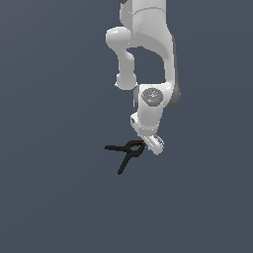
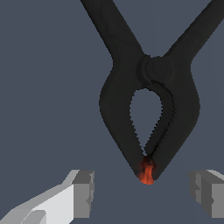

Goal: Pick up the object and move it to a goal position.

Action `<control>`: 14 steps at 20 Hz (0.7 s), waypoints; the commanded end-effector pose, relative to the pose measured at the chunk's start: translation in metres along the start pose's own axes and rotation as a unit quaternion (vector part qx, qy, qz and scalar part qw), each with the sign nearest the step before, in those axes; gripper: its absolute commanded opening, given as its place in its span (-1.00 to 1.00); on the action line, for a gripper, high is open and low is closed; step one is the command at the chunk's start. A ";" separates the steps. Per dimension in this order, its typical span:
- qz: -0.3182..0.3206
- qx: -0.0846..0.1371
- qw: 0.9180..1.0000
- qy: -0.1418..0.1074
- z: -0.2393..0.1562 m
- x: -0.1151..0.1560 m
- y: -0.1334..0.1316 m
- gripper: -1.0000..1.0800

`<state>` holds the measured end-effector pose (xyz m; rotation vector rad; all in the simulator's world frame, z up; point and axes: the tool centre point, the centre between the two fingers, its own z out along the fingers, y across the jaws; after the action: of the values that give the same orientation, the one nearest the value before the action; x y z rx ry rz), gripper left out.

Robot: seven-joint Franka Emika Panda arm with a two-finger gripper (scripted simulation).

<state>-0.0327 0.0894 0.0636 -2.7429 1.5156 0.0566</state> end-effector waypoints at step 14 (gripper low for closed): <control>0.081 -0.007 0.997 0.002 0.018 -0.008 0.006 0.62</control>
<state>-0.0423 0.0940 0.0460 -2.6293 1.7360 0.0619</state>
